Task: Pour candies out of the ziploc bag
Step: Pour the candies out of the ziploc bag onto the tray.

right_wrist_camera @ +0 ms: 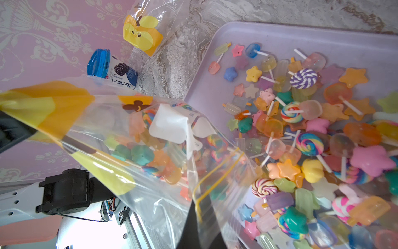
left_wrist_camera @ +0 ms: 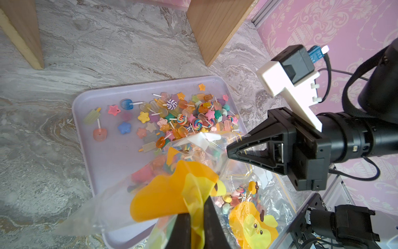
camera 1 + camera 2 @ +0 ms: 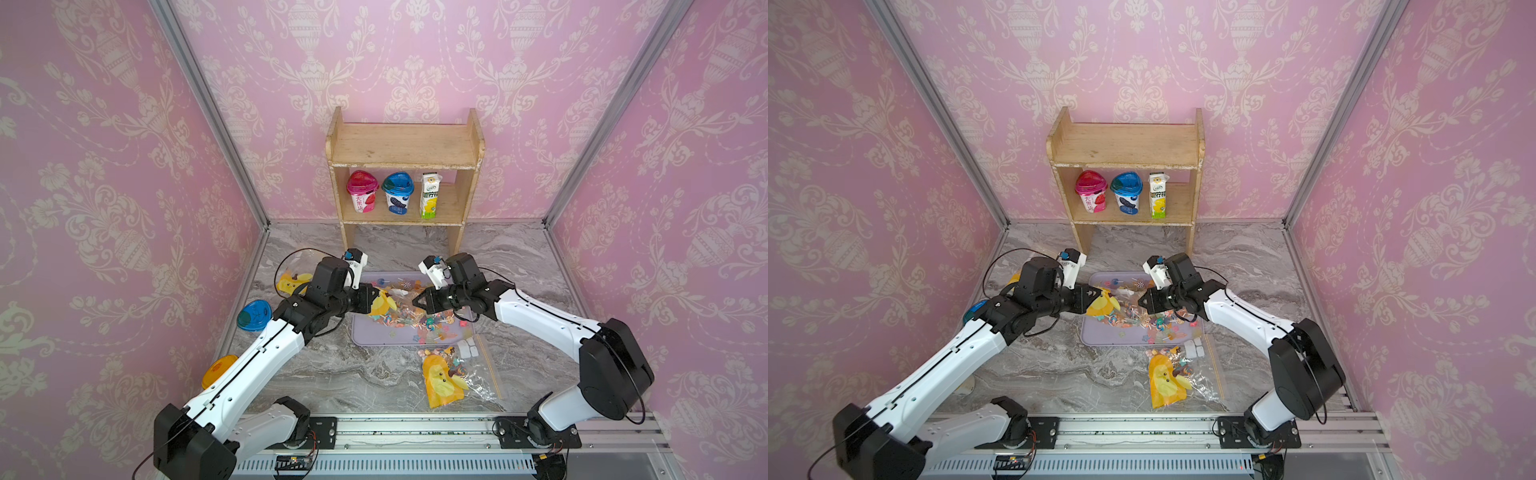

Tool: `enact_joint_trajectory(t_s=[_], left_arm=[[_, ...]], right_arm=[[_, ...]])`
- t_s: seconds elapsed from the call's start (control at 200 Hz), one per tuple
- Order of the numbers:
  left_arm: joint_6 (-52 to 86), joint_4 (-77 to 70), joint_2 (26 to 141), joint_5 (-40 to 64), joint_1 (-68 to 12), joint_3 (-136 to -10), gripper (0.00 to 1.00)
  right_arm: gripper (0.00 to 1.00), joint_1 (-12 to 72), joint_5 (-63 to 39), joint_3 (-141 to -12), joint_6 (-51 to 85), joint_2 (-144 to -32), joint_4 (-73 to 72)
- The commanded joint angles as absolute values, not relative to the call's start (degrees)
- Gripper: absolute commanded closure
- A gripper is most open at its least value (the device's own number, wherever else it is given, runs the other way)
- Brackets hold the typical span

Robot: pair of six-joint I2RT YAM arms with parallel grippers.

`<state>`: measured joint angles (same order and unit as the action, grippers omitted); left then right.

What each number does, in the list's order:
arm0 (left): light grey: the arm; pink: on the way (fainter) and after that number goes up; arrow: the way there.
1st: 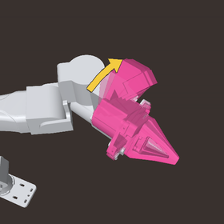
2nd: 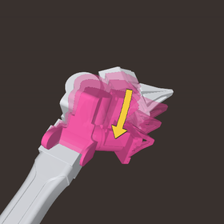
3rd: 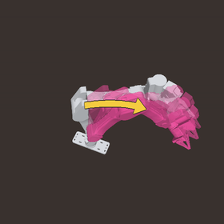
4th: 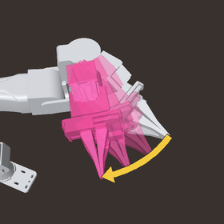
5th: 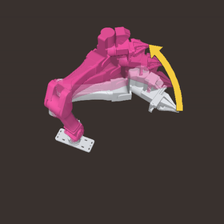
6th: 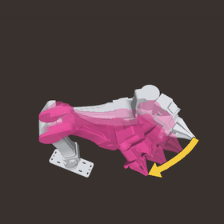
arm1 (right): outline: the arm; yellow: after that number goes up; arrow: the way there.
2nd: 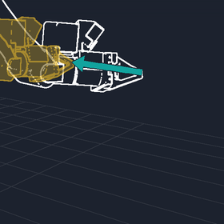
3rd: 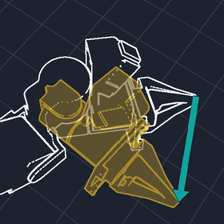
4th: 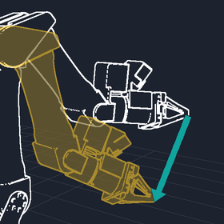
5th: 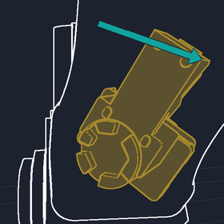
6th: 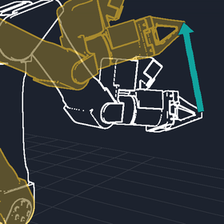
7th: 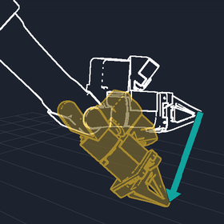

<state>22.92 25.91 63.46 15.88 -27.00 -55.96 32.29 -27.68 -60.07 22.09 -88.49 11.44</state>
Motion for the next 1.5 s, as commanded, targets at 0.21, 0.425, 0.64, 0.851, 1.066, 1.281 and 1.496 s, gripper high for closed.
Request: enact_joint_trajectory(t_s=[0.21,0.425,0.64,0.851,1.066,1.281,1.496], left_arm=[[20.11,25.25,60.44,12.39,-25.32,-60.51,1.0],[19.89,26.05,60.58,12.88,-24.97,-60.99,1.0],[19.15,26.89,60.71,12.28,-24.79,-61.33,1.0],[19.01,27.54,60.61,11.88,-24.7,-61.48,1.0],[18.29,29.08,61.1,11.65,-24.43,-62.98,1.0],[18.04,29.23,61.49,11.66,-23.96,-62.11,1.0],[17.4,29.83,61.06,11.27,-23.29,-62.05,1.0]], right_arm=[[1.0,33.09,-25.4,-62.2,22.5,-91.27,15.71],[1.0,33.65,-25.75,-63.97,22.34,-92.33,17.09],[1.0,34.23,-25.3,-64.58,22.3,-93.41,16.84],[1.0,35.24,-25.8,-65.35,22.72,-94.85,16.94],[1.0,35.24,-25.31,-66.68,22.11,-95.48,18.52],[1.0,35.18,-25.33,-68.76,21.9,-96.17,19.06],[1.0,35.24,-25.14,-70.02,21.45,-96.74,19.76]])
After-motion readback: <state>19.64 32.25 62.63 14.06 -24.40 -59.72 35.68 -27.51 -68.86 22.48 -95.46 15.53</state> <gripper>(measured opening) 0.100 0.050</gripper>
